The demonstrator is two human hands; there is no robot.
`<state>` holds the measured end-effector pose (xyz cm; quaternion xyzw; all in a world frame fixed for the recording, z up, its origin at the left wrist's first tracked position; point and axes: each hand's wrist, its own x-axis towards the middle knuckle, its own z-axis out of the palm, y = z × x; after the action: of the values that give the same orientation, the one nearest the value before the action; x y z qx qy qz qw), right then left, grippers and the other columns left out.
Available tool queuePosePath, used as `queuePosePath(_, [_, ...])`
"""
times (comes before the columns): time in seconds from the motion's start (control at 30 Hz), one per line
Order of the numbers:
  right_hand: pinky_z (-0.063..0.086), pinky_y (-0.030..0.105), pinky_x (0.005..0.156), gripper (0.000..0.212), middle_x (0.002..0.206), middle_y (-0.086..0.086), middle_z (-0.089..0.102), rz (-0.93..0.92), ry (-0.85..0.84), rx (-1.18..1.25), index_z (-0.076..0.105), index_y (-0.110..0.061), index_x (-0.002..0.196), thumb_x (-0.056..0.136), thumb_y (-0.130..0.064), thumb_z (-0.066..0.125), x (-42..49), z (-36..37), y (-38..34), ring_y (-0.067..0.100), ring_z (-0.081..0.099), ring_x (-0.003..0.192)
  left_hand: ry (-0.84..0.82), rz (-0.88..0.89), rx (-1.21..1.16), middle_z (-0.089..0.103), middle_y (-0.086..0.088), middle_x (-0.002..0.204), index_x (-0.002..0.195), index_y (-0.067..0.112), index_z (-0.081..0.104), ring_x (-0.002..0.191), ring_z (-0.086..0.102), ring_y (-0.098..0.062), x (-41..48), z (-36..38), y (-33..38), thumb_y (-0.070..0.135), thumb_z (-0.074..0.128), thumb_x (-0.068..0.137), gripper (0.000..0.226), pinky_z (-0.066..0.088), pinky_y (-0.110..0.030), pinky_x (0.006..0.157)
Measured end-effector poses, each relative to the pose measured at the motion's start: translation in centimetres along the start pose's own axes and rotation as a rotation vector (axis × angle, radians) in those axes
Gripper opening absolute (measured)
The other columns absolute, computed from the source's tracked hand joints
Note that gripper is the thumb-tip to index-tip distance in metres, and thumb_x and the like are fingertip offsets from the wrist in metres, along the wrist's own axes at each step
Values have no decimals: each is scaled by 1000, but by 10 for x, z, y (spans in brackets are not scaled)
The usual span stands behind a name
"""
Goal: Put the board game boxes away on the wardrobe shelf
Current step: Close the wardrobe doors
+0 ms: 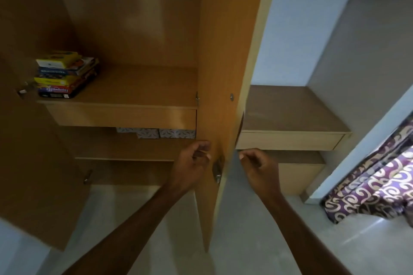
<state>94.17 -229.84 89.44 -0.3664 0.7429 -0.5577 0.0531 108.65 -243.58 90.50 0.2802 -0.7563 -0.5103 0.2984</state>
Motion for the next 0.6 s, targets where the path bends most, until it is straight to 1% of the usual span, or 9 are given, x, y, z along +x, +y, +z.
queuePosePath(0.07, [48,16,85,24,109,-9,68,51,-50,54,66,-22,114,92,-12,62,16,-9,4,2,62,98,-2,-12,-2,65,15,109,116,30,61,97,60,2,0,20,11,13,61,91,29,51,-18,80])
queuePosePath(0.13, [46,25,96,44,130,-9,58,86,-170,89,53,-20,136,94,-9,58,31,-11,5,6,57,115,21,-12,-14,66,15,108,117,31,61,96,61,2,-1,37,21,13,61,91,32,52,-19,79])
queuePosePath(0.2, [45,30,102,51,137,-7,56,32,-291,118,50,-21,140,92,-5,58,42,-3,2,7,54,123,50,-6,-37,68,13,108,116,31,62,95,63,-2,-4,45,26,11,61,89,33,54,-23,80])
queuePosePath(0.27, [48,32,102,47,128,-6,64,-25,-343,131,57,-22,132,90,-2,58,49,4,-1,7,59,119,81,-10,-43,69,15,107,110,38,62,94,65,-3,-6,46,25,10,61,89,36,55,-26,80])
queuePosePath(0.33, [51,25,96,41,116,-7,69,-56,-359,143,63,-21,122,90,2,52,53,9,-3,3,63,109,116,-23,-28,69,15,107,108,42,61,92,66,-3,-10,40,22,9,62,89,38,56,-26,78])
queuePosePath(0.4, [48,11,87,37,107,-11,70,-89,-369,138,67,-20,116,91,4,51,55,13,-7,-5,63,100,146,-35,-29,70,15,106,111,38,61,91,66,-2,-13,32,17,9,63,89,36,57,-27,76])
queuePosePath(0.43, [46,7,85,36,105,-12,70,-105,-383,135,68,-18,116,92,3,52,55,17,-9,-9,63,98,166,-41,-37,70,14,105,111,36,62,91,66,-1,-16,27,15,9,63,89,35,58,-26,75])
queuePosePath(0.53, [44,4,84,30,104,-12,71,-154,-445,129,70,-15,117,93,-2,57,59,42,-18,-13,62,97,259,-48,-52,71,12,101,113,24,65,90,67,-1,-20,5,6,7,64,89,30,57,-21,69])
queuePosePath(0.6, [46,6,79,24,97,-11,72,-174,-486,139,73,-16,109,92,-6,59,61,67,-26,-9,64,91,333,-62,-33,70,12,102,116,19,64,90,66,1,-23,-16,-3,6,64,89,29,55,-18,71])
